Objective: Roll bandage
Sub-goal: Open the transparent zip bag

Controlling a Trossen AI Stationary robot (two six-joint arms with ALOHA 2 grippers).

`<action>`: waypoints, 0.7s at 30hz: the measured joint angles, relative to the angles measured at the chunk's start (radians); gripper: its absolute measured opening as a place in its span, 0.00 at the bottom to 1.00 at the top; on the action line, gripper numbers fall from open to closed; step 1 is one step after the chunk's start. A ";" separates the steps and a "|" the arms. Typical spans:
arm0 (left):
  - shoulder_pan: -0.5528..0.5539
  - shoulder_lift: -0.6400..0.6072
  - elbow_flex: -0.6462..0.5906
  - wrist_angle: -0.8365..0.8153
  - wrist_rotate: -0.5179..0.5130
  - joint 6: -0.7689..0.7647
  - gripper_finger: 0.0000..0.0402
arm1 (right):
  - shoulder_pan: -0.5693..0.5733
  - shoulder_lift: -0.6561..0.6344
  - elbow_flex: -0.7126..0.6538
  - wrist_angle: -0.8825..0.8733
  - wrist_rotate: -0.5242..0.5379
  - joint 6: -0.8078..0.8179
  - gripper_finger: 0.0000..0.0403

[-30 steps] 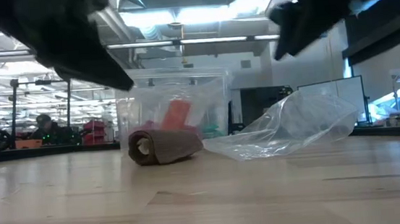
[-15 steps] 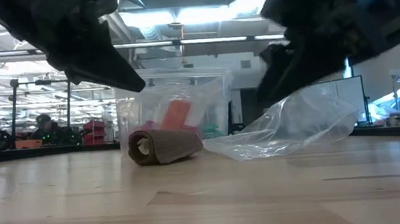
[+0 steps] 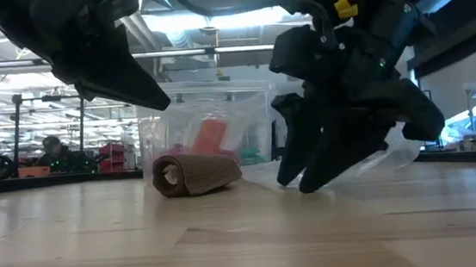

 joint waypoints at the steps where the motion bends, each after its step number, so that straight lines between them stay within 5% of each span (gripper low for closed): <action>1: 0.000 0.000 0.000 0.005 0.000 0.000 0.04 | 0.001 0.008 0.001 -0.005 0.021 -0.011 0.42; 8: -0.002 0.000 0.000 0.015 0.006 0.000 0.04 | 0.002 0.058 0.003 0.010 0.072 -0.051 0.04; 14: -0.002 0.000 0.000 0.072 0.012 0.037 0.04 | 0.032 0.017 -0.005 -0.003 0.116 -0.019 0.01; 21: 0.000 0.000 0.000 0.234 0.073 0.161 0.04 | 0.128 -0.191 -0.015 -0.161 0.098 0.002 0.01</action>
